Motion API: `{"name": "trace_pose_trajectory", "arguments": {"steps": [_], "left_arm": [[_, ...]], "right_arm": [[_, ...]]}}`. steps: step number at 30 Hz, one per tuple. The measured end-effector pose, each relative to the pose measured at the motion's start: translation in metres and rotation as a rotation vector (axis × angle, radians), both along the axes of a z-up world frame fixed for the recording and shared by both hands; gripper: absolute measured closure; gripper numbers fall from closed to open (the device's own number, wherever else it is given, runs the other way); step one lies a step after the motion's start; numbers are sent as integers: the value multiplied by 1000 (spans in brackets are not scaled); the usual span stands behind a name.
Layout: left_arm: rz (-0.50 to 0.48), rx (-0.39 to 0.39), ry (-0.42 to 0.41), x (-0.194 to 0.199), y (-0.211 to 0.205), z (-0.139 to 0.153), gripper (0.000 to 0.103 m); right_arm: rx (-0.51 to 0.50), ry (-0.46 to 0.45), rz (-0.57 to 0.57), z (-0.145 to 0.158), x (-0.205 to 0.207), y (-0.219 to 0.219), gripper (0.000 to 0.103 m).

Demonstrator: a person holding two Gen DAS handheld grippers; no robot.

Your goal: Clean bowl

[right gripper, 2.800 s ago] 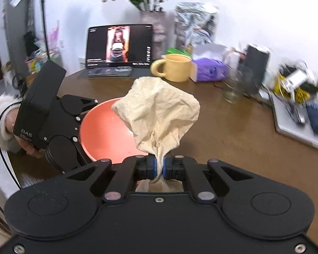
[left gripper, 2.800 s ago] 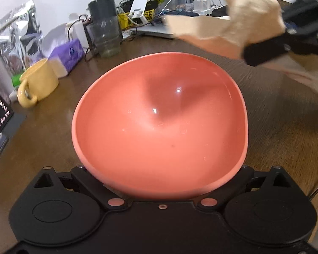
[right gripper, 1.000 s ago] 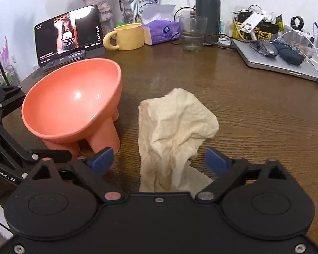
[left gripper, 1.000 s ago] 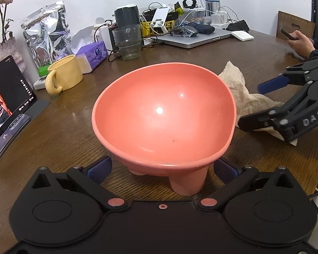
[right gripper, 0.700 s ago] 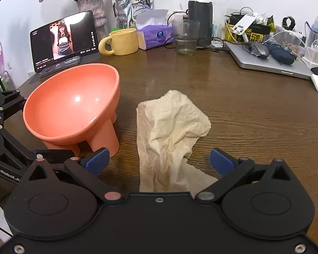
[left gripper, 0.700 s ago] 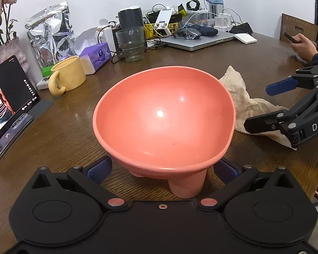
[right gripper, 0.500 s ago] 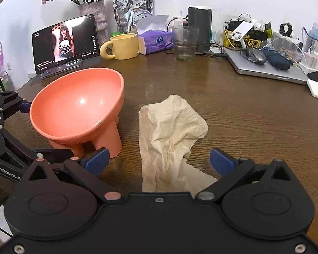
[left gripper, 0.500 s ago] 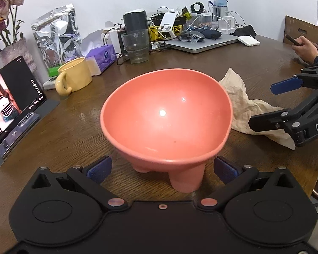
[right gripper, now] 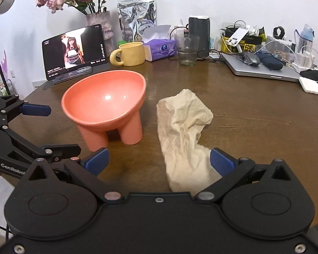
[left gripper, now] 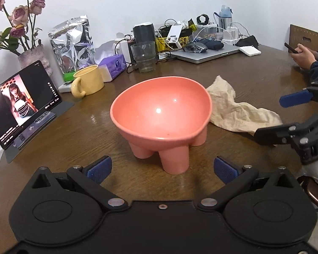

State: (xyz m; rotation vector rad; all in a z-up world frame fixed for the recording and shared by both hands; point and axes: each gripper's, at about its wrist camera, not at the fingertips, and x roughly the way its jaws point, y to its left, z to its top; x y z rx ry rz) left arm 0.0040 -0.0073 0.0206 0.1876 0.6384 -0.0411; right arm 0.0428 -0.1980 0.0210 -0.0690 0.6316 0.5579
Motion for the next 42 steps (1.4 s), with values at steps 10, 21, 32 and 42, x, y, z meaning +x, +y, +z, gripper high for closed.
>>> {"name": "trace_pose_trajectory", "arguments": {"steps": [10, 21, 32, 42], "left_arm": [[-2, -12, -14, -33, -20, -6, 0], [-28, 22, -58, -61, -32, -5, 0], [-5, 56, -51, -60, -32, -3, 0], [36, 37, -25, -43, -29, 0, 0]], "right_arm": [[13, 8, -41, -6, -55, -10, 1], [-24, -49, -76, 2, -90, -14, 1], [-65, -45, -60, 7, -88, -9, 1], [-105, -70, -9, 14, -71, -5, 1]]}}
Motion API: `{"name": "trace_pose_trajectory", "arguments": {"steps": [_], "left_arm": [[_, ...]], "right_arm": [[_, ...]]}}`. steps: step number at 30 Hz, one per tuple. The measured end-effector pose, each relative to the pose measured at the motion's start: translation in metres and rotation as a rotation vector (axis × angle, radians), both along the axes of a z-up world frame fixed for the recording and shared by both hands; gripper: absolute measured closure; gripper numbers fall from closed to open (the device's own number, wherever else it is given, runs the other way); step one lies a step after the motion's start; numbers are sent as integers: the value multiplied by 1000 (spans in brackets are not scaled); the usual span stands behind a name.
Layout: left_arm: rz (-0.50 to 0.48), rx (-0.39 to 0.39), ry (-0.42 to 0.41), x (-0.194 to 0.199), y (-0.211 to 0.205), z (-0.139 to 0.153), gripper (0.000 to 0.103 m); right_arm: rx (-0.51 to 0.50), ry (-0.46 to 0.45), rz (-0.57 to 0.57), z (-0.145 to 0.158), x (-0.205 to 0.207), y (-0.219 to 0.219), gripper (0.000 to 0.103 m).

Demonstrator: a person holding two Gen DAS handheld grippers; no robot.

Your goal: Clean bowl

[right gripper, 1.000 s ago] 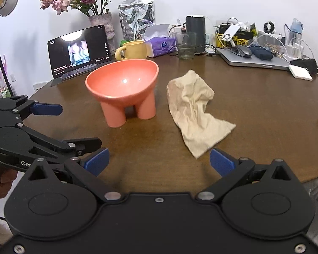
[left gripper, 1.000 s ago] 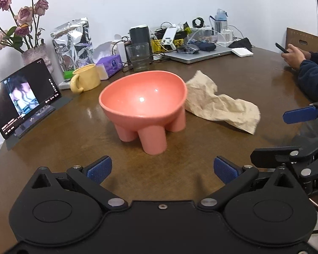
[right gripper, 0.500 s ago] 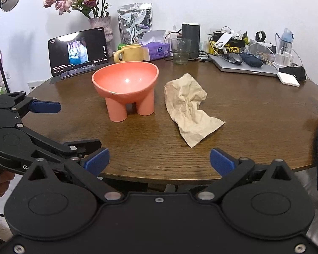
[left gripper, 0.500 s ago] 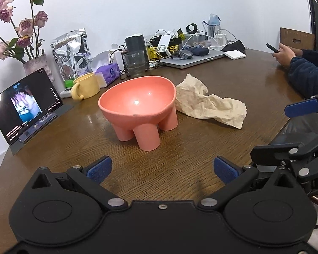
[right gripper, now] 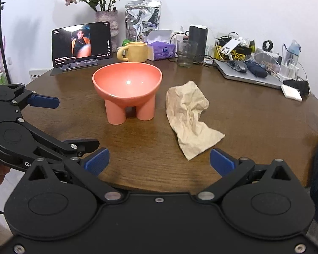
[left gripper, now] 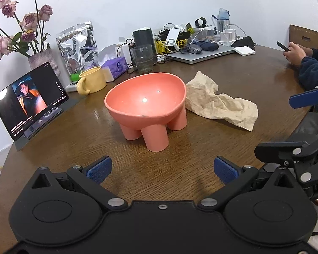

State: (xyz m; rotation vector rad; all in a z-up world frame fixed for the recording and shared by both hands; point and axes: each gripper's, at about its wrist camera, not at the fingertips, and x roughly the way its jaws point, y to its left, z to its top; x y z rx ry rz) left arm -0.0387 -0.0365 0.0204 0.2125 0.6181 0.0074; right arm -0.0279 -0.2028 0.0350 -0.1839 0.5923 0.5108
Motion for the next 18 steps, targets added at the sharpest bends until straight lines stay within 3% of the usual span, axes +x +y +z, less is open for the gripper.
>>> {"name": "trace_pose_trajectory", "arguments": {"steps": [18], "left_arm": [[-4, 18, 7, 13, -1, 2, 0]], "right_arm": [[-9, 22, -1, -1, 18, -2, 1]]}}
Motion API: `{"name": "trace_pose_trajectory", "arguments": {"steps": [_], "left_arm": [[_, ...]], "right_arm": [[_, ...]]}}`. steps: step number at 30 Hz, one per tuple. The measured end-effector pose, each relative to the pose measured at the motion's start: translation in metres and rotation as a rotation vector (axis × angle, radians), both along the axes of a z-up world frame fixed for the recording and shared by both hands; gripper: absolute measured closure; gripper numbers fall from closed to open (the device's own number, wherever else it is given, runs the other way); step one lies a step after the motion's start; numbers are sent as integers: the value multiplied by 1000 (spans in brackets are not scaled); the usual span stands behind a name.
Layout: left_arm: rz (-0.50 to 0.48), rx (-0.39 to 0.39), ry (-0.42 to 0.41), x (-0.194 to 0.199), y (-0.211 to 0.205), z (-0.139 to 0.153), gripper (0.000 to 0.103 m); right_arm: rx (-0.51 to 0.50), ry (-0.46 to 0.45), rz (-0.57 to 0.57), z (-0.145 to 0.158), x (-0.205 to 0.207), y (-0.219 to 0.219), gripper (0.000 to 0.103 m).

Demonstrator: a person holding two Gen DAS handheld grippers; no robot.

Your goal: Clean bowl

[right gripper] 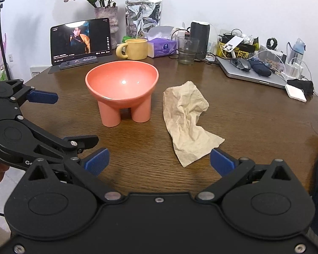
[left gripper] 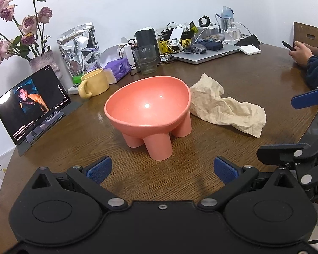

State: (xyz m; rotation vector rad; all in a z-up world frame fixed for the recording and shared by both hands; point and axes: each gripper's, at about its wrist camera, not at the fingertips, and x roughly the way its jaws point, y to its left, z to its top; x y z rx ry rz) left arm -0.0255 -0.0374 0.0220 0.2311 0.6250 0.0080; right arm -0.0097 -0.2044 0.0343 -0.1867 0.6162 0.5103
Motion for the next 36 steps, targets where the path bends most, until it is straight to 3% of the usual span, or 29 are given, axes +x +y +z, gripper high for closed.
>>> {"name": "trace_pose_trajectory", "arguments": {"steps": [36], "left_arm": [[-20, 4, -4, 4, -4, -4, 0]], "right_arm": [[-2, 22, -59, -6, 3, -6, 1]]}}
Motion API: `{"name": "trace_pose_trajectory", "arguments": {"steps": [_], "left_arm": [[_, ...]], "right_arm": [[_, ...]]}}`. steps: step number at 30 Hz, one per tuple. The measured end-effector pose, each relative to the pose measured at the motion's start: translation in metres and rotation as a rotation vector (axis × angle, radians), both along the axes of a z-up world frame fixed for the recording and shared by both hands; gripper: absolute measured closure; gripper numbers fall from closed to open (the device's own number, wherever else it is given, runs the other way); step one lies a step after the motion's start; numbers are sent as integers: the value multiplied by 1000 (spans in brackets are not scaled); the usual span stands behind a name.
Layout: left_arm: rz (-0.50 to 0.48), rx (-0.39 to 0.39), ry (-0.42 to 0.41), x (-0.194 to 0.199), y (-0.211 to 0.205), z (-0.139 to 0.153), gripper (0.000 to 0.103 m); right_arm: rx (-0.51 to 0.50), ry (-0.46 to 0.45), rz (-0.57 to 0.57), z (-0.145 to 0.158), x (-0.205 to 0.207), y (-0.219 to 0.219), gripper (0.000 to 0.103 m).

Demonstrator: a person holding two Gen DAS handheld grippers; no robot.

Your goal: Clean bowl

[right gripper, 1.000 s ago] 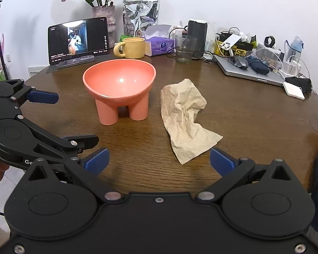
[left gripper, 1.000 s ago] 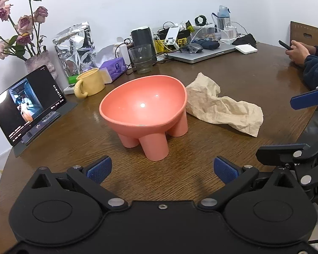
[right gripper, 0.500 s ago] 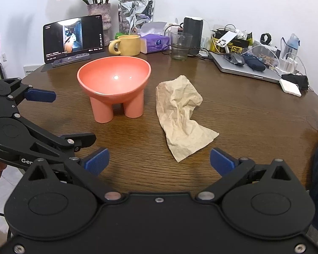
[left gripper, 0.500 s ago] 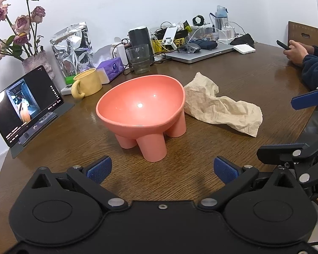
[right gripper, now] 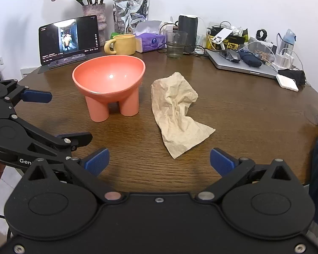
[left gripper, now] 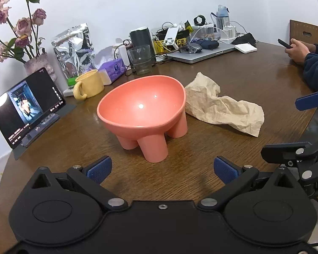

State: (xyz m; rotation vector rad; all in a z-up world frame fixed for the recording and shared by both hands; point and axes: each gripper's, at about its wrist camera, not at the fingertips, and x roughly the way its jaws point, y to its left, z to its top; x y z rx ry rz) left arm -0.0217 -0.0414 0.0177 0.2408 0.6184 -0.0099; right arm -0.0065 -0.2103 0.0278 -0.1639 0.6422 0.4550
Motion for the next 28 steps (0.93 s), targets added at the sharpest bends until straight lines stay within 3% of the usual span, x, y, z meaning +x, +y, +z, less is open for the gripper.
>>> {"name": "trace_pose_trajectory", "arguments": {"steps": [28], "left_arm": [[0, -29, -13, 2, 1, -1, 0]], "right_arm": [[3, 15, 2, -4, 2, 0, 1]]}}
